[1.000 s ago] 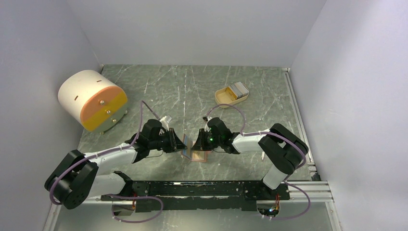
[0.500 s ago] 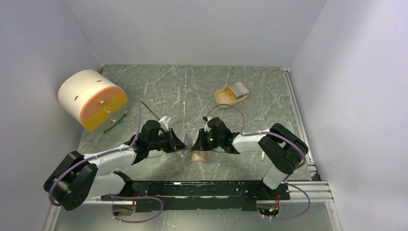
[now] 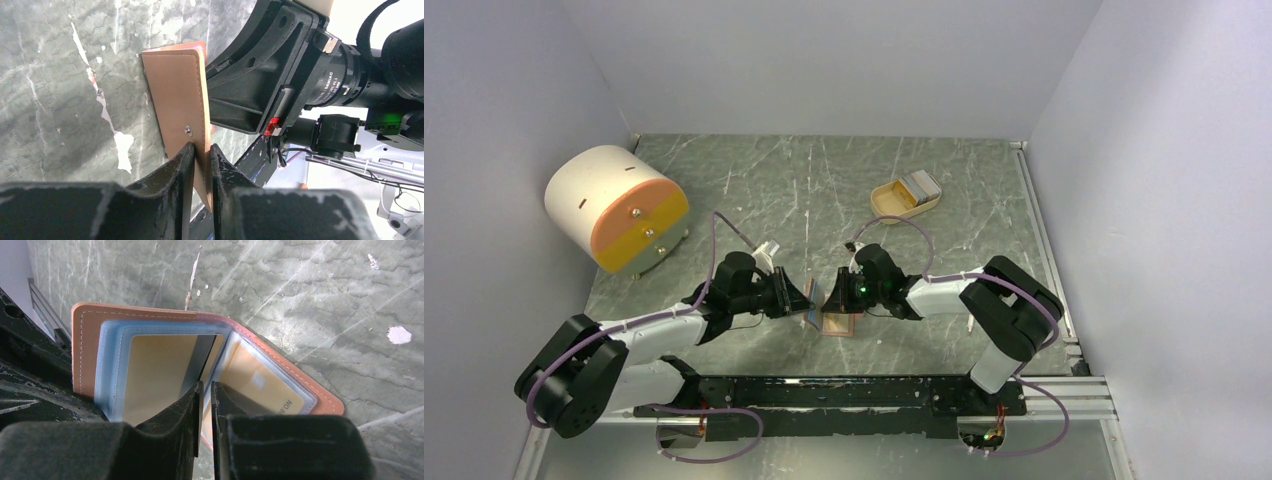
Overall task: Put the credit cards into the card holder
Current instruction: Insert the credit card into the card holder.
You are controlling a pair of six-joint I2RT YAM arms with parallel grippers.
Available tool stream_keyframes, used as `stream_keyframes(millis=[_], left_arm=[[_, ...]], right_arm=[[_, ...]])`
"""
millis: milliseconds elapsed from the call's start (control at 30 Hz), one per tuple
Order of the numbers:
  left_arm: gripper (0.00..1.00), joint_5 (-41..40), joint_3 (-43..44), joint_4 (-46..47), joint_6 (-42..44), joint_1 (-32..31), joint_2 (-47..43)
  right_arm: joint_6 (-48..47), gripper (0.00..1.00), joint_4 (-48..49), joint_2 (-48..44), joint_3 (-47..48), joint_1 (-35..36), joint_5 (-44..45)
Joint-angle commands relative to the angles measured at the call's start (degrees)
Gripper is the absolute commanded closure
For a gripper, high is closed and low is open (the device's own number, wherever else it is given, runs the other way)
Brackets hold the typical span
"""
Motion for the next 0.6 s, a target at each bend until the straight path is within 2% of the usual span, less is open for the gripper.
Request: stream_keyframes(millis=[0,67,133,333,433,567], left_arm=[[0.83,3.02,-0.75,5.85,-0.77,-0.44,-0.73],[0.9,2.78,-0.96,5.76,-0.78,-0.4,-1.05],[0.91,2.78,-1.25,6.19,-0.86,-0.41,-1.16],[0.91,2.36,-0.88,5.43,-0.6,-0.47,0.07],[0.91,0.61,0.09,2.05,-0.26,-0.43,1.31],[0.85,-1.53,2.1,-2.64,1.11,-0.6,3.42]], right_arm=[[-0.9,0.84,-1.73,1.96,-0.58,0.19,1.41],[-0.73,0.84,-1.54,1.97,-0.72,0.12,1.37],[-0.73,0.83,-1.34,1.95,-0.82,0.18,1.32],[-0.75,0.84,-1.17,2.1,-0.91,0.11,1.19],[-0.81,0.84,-1.03,2.14,-0.9,0.18,1.21],[-0.97,0.83,-0.97,2.05,-0.89,0.13,1.38]])
